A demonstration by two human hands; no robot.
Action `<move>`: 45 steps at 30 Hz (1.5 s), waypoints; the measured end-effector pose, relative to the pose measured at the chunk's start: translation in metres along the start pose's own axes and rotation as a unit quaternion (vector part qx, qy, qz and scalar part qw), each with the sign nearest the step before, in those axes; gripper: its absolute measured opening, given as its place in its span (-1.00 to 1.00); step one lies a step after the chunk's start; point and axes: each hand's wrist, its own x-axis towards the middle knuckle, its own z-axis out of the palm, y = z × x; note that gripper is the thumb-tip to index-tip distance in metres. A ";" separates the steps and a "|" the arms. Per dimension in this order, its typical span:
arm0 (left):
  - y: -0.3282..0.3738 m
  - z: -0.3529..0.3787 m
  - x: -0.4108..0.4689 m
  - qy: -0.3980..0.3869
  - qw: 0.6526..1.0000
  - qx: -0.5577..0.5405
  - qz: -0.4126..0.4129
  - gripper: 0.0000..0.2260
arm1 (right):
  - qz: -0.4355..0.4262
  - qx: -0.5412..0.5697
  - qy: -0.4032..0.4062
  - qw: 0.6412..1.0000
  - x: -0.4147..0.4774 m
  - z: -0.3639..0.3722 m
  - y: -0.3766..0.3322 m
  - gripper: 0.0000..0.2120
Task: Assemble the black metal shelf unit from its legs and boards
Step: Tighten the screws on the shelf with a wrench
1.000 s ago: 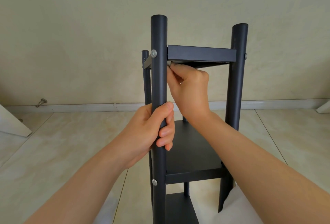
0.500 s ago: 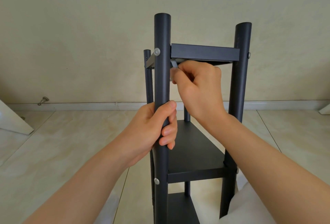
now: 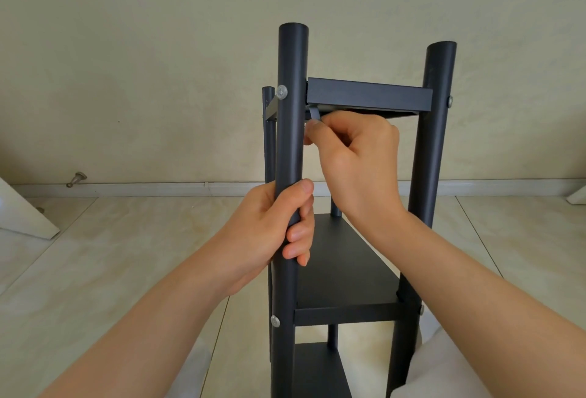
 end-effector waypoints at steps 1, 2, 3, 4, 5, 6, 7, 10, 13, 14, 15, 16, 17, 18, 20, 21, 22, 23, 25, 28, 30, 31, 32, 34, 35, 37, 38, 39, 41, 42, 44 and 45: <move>0.000 0.000 0.000 0.001 1.000 0.000 0.000 -0.65 | -0.003 -0.003 0.003 1.000 0.000 0.000 0.001 -0.69; 0.000 0.000 0.000 0.002 1.000 0.000 0.000 -0.65 | -0.007 -0.006 0.004 1.000 -0.001 0.000 0.001 -0.68; 0.000 -0.001 0.000 0.003 1.000 0.000 0.000 -0.66 | -0.012 -0.010 0.003 1.000 -0.001 0.000 0.002 -0.68; 0.000 -0.001 0.000 0.004 1.000 -0.001 0.000 -0.66 | -0.019 -0.016 0.002 1.000 -0.001 0.001 0.002 -0.67; 0.000 -0.001 0.000 0.004 1.000 -0.002 0.001 -0.66 | -0.026 -0.024 0.002 0.999 -0.002 0.001 0.003 -0.65; 0.000 -0.001 0.000 0.005 1.000 -0.003 0.001 -0.66 | -0.034 -0.033 0.000 0.999 -0.002 0.001 0.004 -0.63; 0.000 -0.001 0.000 0.005 1.000 -0.005 0.003 -0.66 | -0.040 -0.040 -0.002 0.998 -0.001 0.002 0.005 -0.62; 0.000 -0.002 -0.001 0.006 1.000 -0.009 0.003 -0.66 | -0.047 -0.041 -0.016 0.998 0.000 0.003 0.007 -0.59; -0.001 -0.003 -0.001 0.001 1.000 -0.007 0.002 -0.66 | -0.042 -0.025 -0.041 0.998 0.002 0.005 0.011 -0.62; -0.001 -0.003 -0.002 -0.002 1.000 -0.006 0.003 -0.66 | -0.043 -0.020 -0.042 0.998 0.002 0.006 0.012 -0.61; -0.001 -0.004 -0.002 -0.006 1.000 -0.004 0.004 -0.67 | -0.043 -0.016 -0.041 0.998 0.003 0.008 0.014 -0.59; -0.001 -0.003 -0.002 -0.009 1.000 -0.001 0.004 -0.67 | -0.044 -0.013 -0.039 0.998 0.003 0.010 0.016 -0.57; -0.001 -0.003 -0.002 -0.011 1.000 0.000 0.005 -0.67 | -0.047 -0.013 -0.036 0.998 0.004 0.013 0.018 -0.54; -0.001 -0.003 -0.002 -0.011 1.000 0.000 0.005 -0.67 | -0.058 -0.016 -0.029 0.998 0.004 0.015 0.019 -0.52; -0.001 -0.003 -0.003 -0.009 1.000 0.003 0.004 -0.67 | -0.092 -0.024 -0.004 0.995 0.006 0.020 0.021 -0.53; -0.001 -0.002 -0.002 -0.008 1.000 0.005 0.003 -0.67 | -0.107 -0.027 0.007 0.994 0.007 0.022 0.022 -0.55; -0.001 -0.002 -0.002 -0.006 1.000 0.005 0.002 -0.67 | -0.117 -0.029 0.014 0.993 0.008 0.023 0.023 -0.56; 0.000 -0.002 -0.002 -0.004 1.000 0.006 0.001 -0.67 | -0.123 -0.028 0.018 0.992 0.010 0.025 0.024 -0.58; 0.000 -0.003 -0.002 0.001 1.000 0.007 -0.001 -0.67 | -0.129 -0.021 0.024 0.991 0.012 0.029 0.025 -0.59; 0.001 -0.004 -0.002 0.009 1.000 0.003 -0.004 -0.64 | -0.152 -0.006 0.039 0.988 0.012 0.034 0.026 -0.60; 0.000 -0.004 -0.002 0.013 1.000 0.002 -0.007 -0.59 | -0.156 -0.001 0.044 0.987 0.012 0.037 0.027 -0.64; 0.001 -0.004 -0.002 0.015 1.000 0.004 -0.008 -0.58 | -0.150 -0.002 0.047 0.988 0.013 0.038 0.028 -0.66; 0.001 -0.005 -0.002 0.015 1.000 0.005 -0.009 -0.57 | -0.143 -0.005 0.051 0.988 0.013 0.040 0.029 -0.67; 0.001 -0.005 -0.002 0.013 1.000 0.009 -0.007 -0.57 | -0.127 -0.011 0.058 0.990 0.014 0.040 0.031 -0.67; 0.002 -0.006 -0.002 0.012 1.000 0.009 -0.007 -0.57 | -0.117 -0.016 0.054 0.992 0.014 0.040 0.033 -0.65; 0.001 -0.007 -0.002 0.014 1.000 0.005 -0.006 -0.57 | -0.085 -0.035 0.014 0.996 0.011 0.036 0.035 -0.54; 0.001 -0.007 -0.002 0.015 1.000 0.001 -0.006 -0.57 | -0.065 -0.047 -0.019 0.997 0.007 0.033 0.035 -0.48; 0.001 -0.007 -0.001 0.016 1.000 -0.002 -0.006 -0.57 | -0.046 -0.057 -0.054 0.996 0.003 0.029 0.035 -0.46; 0.002 -0.008 0.001 0.016 1.000 -0.004 -0.005 -0.58 | -0.013 -0.066 -0.109 0.992 -0.006 0.017 0.035 -0.50; 0.002 -0.008 0.002 0.017 1.000 -0.006 -0.005 -0.58 | 0.003 -0.066 -0.127 0.990 -0.009 0.010 0.032 -0.57; 0.002 -0.009 0.003 0.020 1.000 -0.005 -0.005 -0.58 | 0.029 -0.052 -0.148 0.987 -0.014 -0.004 0.025 -0.69; 0.002 -0.010 0.004 0.021 1.000 -0.001 -0.004 -0.59 | 0.036 -0.048 -0.153 0.986 -0.016 -0.011 0.023 -0.73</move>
